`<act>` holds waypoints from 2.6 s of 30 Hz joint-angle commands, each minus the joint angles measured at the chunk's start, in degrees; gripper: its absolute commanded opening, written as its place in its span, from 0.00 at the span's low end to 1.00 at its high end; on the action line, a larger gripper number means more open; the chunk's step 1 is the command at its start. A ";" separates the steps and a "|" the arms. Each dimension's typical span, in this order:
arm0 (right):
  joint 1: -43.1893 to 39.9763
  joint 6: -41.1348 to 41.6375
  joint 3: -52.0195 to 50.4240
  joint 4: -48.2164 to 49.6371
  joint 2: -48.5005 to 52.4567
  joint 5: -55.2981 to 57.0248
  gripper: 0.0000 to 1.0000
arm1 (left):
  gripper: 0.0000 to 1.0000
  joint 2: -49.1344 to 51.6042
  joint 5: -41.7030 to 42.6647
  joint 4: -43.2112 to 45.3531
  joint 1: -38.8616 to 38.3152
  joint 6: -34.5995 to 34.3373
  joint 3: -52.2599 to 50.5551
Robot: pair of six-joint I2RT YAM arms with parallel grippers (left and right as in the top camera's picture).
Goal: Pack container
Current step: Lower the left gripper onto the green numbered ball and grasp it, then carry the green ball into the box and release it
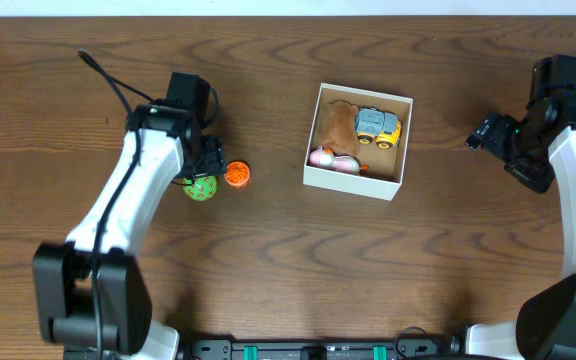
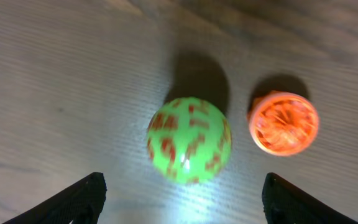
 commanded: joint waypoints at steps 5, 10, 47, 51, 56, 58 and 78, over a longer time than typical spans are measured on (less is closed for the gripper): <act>-0.22 1.01 -0.15 -0.13 0.07 0.00 0.99 | 0.81 8.74 3.17 0.26 1.44 2.23 -0.87; -0.22 1.01 -0.15 -0.15 0.07 0.00 0.99 | 0.78 12.15 3.17 0.22 1.44 2.86 -0.87; -0.22 1.03 -0.13 -0.15 0.07 0.00 0.99 | 0.32 8.28 9.84 12.20 -33.92 13.77 20.31; -0.22 1.03 -0.15 -0.13 0.07 0.00 0.99 | 0.31 13.92 11.45 16.63 -35.87 13.77 20.31; -0.22 1.03 -0.15 -0.11 0.07 0.02 0.99 | 0.32 19.56 11.78 19.82 -37.68 13.79 20.31; -0.22 1.03 -0.15 -0.11 0.07 0.02 0.99 | 0.32 21.05 11.78 20.22 -38.32 13.79 20.31; -0.20 1.01 -0.15 -0.15 0.07 0.02 0.99 | 0.82 6.34 1.62 17.20 -35.69 13.55 23.23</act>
